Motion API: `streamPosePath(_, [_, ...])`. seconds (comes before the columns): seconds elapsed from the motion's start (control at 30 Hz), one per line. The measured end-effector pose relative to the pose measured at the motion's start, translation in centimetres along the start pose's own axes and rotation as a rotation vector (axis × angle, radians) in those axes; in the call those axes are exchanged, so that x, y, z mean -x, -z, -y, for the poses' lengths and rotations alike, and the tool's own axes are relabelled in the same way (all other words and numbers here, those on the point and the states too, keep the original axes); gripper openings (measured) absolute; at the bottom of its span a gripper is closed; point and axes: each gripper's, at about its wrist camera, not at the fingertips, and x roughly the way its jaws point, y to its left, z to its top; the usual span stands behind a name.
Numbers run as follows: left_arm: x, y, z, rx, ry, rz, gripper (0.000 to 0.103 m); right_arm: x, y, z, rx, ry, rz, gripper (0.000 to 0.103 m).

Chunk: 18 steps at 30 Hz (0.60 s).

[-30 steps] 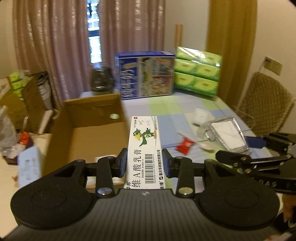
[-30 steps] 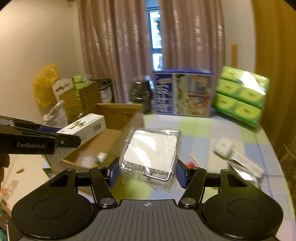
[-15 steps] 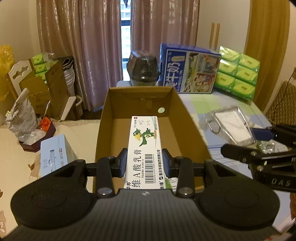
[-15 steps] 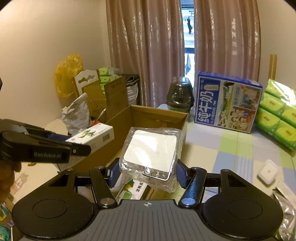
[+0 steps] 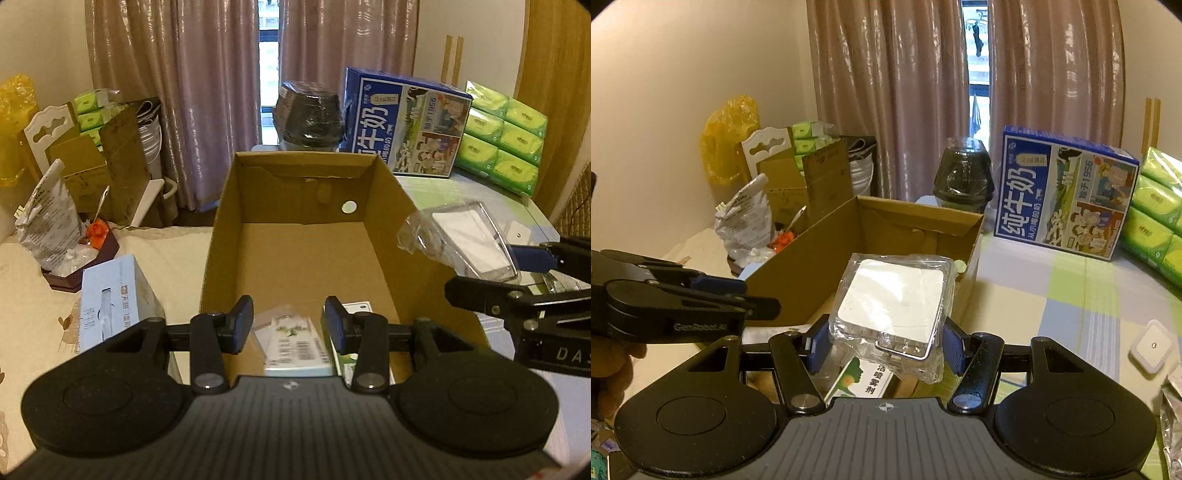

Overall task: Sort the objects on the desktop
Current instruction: 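Carry both items into the cardboard box and open both grippers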

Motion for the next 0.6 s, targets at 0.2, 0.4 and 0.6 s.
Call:
streamPosePath(0.2, [0.6, 0.2, -0.6, 0.000, -0.007, 0.003, 0.040, -0.5, 0.0, -0.4, -0.005, -0.017, -0.003, 0.058])
streamPosePath(0.4, [1.1, 0.3, -0.9, 0.006, -0.024, 0.002, 0.040, -0.9, -0.1, -1.1, -0.003, -0.046, -0.005, 0.058])
streamPosePath(0.6, [1.2, 0.6, -1.4, 0.023, -0.032, -0.015, 0.049, -1.2, -0.2, -0.9, -0.010, -0.071, 0.029, 0.076])
